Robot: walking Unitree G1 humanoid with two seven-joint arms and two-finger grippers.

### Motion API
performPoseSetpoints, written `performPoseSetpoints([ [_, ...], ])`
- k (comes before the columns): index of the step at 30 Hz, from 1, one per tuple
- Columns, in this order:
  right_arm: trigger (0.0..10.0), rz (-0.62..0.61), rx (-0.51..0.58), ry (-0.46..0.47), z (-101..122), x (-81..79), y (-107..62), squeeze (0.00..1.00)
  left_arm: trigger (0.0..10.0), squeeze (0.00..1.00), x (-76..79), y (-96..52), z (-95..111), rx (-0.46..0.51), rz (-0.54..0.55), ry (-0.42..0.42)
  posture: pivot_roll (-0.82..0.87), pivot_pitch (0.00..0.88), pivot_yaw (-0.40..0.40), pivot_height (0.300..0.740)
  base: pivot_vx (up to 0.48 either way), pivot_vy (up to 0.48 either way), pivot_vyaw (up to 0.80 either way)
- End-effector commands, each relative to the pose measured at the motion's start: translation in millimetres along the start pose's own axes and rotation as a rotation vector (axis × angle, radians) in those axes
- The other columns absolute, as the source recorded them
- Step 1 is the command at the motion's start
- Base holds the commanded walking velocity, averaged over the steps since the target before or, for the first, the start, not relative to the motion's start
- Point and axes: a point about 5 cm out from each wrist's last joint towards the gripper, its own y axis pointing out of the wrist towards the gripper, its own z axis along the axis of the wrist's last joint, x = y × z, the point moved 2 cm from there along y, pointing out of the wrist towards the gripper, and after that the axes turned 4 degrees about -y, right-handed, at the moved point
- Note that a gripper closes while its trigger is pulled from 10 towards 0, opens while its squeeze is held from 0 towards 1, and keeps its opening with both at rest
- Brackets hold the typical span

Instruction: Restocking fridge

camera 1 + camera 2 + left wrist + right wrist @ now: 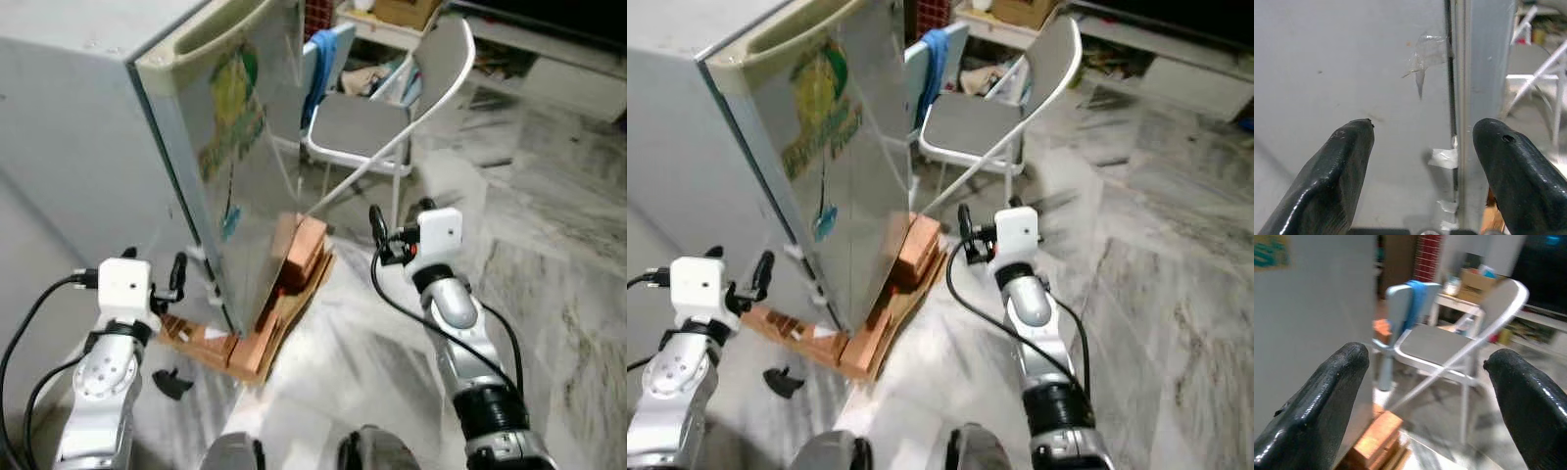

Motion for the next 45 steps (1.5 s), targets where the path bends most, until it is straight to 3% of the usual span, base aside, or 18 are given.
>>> performPoseSetpoints([
  [1,10.0,-0.017,-0.016,-0.004,-5.1,5.3,-4.4,0.00,10.0,0.00,6.5,1.4,1.3,0.010,-0.020,0.002,0.11,0.105,-0.004,0.740,0.000,0.000,-0.52],
  [13,10.0,0.000,-0.069,-0.015,-17.1,4.7,-13.1,0.00,10.0,0.00,19.0,-0.2,-1.9,0.012,-0.079,-0.005,0.11,0.110,-0.028,0.740,0.000,0.000,-0.11],
  [25,10.0,0.008,-0.074,-0.022,-16.9,5.3,-15.8,0.00,10.0,0.00,15.5,16.3,4.6,0.040,-0.043,-0.004,0.10,0.133,-0.029,0.740,0.000,0.000,-0.77],
  [37,10.0,0.024,-0.088,-0.025,-19.4,5.2,-20.4,0.00,10.0,0.00,2.2,24.9,0.5,0.020,0.028,-0.017,0.09,0.147,-0.025,0.740,0.000,0.000,0.00],
  [45,10.0,0.034,-0.097,-0.022,-20.3,4.6,-21.2,0.00,10.0,0.00,9.0,30.5,2.6,0.031,-0.015,-0.017,0.09,0.153,-0.028,0.740,0.000,0.000,0.00],
])
